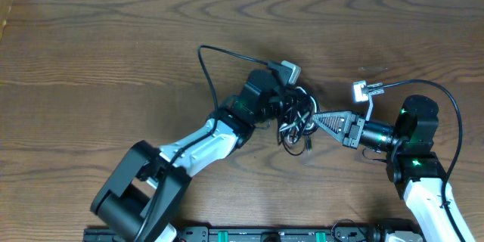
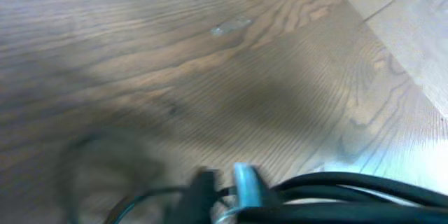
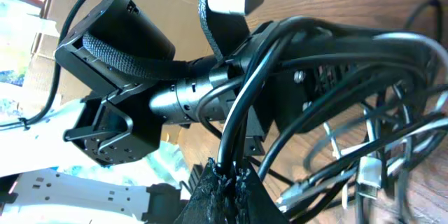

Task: Untangle cables

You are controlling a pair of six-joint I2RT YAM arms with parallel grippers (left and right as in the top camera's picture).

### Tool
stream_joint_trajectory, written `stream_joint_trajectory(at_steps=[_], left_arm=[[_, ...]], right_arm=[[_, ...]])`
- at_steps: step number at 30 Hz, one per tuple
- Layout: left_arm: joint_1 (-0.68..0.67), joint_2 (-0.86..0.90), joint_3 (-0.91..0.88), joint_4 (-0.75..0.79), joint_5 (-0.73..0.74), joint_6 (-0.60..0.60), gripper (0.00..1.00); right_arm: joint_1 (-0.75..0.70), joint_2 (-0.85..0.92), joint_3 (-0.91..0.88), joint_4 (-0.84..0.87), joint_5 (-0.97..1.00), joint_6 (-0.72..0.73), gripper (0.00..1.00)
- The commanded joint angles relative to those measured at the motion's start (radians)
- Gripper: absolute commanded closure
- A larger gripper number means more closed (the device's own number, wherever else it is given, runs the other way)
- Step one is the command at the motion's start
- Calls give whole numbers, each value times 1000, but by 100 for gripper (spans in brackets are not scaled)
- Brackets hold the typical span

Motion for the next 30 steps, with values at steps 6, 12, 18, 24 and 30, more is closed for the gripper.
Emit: stream_joint_trajectory(at_steps=[6, 12, 18, 24, 30], left_arm=[[115, -93, 19, -127, -92, -11, 93], [222, -311, 19, -400, -145, -11, 93], [227, -431, 19, -573, -306, -187, 92], [225, -412, 19, -601, -360, -408, 93], [218, -409, 19, -633, -359, -538, 93]], right_arm=[[6, -8, 5, -5, -73, -16, 97], [11, -8, 5, -264, 415, -137, 59], [121, -8, 5, -237, 402, -132, 18], [303, -8, 5, -189, 591, 0, 1], [406, -8, 5, -58, 698, 58, 1]])
